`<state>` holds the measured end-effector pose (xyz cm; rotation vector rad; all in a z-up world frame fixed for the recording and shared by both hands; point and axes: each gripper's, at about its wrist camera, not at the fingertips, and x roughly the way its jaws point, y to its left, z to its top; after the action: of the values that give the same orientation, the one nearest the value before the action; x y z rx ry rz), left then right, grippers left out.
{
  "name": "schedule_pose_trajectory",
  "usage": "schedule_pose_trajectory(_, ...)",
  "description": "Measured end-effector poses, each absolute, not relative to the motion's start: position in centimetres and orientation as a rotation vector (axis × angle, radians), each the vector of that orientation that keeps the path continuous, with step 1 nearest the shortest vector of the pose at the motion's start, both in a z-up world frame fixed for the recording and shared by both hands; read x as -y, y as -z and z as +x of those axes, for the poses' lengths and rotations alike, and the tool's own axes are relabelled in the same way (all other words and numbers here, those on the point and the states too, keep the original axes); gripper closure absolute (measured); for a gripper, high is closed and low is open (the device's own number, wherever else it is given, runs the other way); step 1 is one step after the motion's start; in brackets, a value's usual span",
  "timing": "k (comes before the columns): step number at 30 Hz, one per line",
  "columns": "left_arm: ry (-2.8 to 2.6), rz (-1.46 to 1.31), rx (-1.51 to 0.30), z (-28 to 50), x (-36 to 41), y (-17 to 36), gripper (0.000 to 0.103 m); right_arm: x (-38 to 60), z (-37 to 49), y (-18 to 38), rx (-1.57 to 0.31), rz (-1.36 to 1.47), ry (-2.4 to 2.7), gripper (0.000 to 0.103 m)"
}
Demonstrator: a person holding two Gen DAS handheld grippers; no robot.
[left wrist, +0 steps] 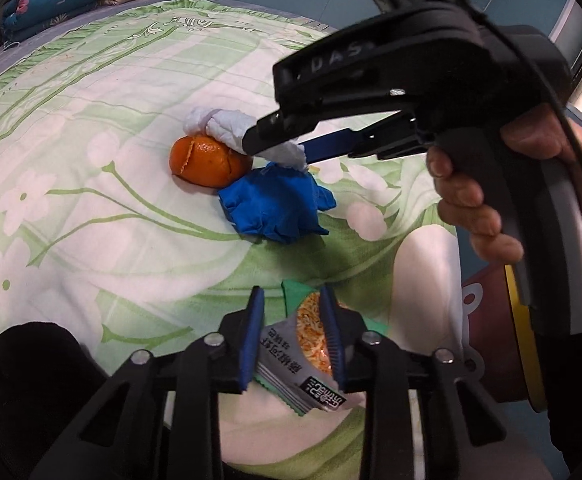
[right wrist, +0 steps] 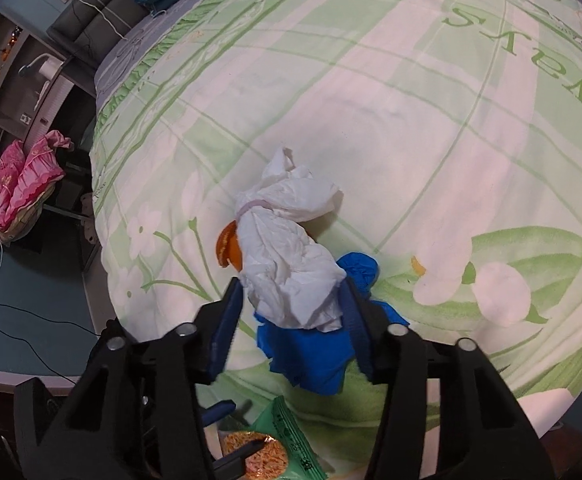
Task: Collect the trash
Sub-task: 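Grasp the snack packet with the left tool while the right tool grasps the white tissue, then lift the snack packet and white tissue and carry both over the yellow bin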
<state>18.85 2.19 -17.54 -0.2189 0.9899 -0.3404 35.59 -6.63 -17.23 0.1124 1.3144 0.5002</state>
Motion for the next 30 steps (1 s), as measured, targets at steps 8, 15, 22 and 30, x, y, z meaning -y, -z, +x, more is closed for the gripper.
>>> schedule_pose_trajectory(8, 0.376, -0.19, -0.975, 18.5, -1.2, 17.2, 0.096, 6.4, 35.7, 17.9, -1.311, 0.093, -0.479, 0.086)
schedule_pose_trajectory(15, 0.378, -0.188, -0.957, 17.9, -1.2, 16.8, 0.098, 6.3, 34.7, 17.2, -1.275, 0.055, -0.469, 0.091)
schedule_pose_trajectory(22, 0.394, -0.172, -0.928, 16.9, -1.1, 15.8, 0.098, 7.1, 33.3, 16.6, -1.266, 0.062, -0.476, 0.091)
schedule_pose_trajectory(30, 0.398, -0.16, -0.889, 15.6, -1.3, 14.2, 0.098, 8.9, 31.2, 16.1, -1.26, 0.086, -0.466, 0.091)
